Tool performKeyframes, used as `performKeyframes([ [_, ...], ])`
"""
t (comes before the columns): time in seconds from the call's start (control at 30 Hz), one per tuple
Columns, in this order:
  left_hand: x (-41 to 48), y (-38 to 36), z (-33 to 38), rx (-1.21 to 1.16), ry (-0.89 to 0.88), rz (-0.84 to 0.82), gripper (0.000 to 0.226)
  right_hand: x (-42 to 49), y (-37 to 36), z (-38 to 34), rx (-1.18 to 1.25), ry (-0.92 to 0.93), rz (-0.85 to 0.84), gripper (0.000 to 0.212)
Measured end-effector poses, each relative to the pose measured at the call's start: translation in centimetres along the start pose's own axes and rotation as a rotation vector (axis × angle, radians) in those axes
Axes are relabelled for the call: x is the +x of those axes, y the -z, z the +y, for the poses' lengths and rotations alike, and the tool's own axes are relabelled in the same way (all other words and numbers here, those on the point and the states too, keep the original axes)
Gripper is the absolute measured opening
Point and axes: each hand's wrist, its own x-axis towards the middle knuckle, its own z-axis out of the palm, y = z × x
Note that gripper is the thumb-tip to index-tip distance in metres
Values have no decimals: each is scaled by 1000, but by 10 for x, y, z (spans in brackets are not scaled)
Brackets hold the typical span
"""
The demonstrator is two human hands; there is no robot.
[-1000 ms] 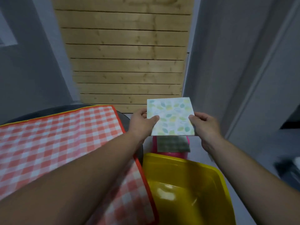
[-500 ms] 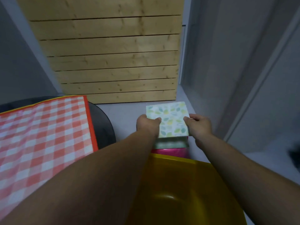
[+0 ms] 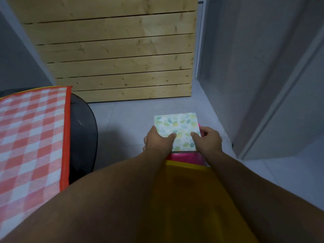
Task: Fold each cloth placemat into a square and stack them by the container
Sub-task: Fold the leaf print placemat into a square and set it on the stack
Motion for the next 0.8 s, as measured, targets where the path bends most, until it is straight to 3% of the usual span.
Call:
performKeyframes([
  [0.07, -2, 2, 4, -4, -14, -12, 54, 2, -4, 7, -1, -4, -14, 75],
  [0.17, -1, 3, 6, 37, -23, -15, 47, 5, -4, 8, 7, 3, -41, 78],
  [0.57, 8, -4, 9, 170, -27, -32, 57, 12, -3, 0, -95, 16, -67, 79],
  [0.8, 6, -1, 19, 201, 10, -40, 79, 7, 4, -9, -100, -14, -54, 57],
])
